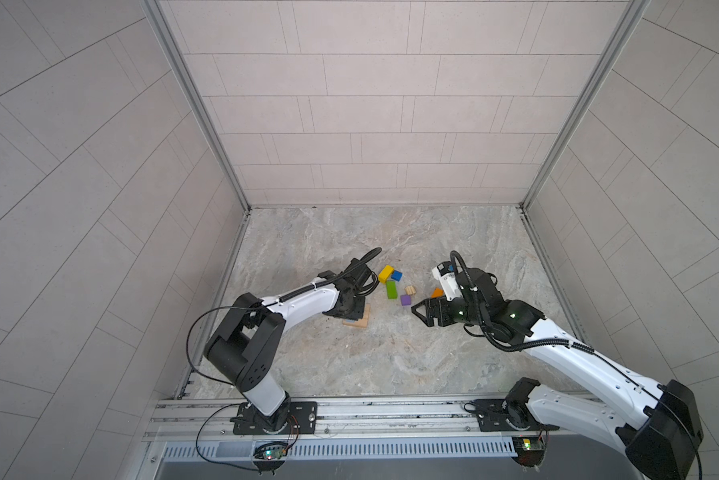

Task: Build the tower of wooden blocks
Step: 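Lower the light blue block onto the top wood bar with the left gripper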

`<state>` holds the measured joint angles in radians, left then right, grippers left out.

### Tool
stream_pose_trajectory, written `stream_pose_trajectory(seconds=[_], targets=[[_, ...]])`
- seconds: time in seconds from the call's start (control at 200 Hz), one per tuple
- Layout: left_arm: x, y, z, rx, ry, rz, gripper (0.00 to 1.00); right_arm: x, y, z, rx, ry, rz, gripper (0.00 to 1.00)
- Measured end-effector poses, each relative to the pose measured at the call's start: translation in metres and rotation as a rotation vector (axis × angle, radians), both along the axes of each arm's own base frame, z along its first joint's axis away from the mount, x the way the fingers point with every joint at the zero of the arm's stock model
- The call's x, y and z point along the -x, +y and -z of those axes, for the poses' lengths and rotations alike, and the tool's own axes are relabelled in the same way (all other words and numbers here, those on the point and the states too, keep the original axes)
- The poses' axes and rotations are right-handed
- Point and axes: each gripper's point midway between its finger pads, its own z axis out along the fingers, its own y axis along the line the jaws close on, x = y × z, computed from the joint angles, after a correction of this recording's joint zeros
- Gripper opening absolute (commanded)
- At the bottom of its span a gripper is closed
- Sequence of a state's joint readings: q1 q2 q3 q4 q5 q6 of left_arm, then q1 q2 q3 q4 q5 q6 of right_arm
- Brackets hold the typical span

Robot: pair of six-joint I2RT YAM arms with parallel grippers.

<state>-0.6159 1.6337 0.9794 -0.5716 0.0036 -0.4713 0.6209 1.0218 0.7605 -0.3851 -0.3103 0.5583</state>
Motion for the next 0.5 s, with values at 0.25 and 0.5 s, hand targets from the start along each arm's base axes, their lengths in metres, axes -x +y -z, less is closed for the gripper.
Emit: stream_pose_trajectory(seconds=[0.25, 0.5], targets=[[-0.0002, 0.0002, 0.0000, -0.001, -0.001, -0.001, 0.37, -0.0001, 0.0001, 0.0013, 0.003, 0.004, 0.000, 0.91], [-0.0001, 0.0001, 0.0000, 0.000, -0.001, -0.001, 0.37, -0.0001, 0.0001, 0.0016, 0.003, 0.005, 0.000, 0.91]])
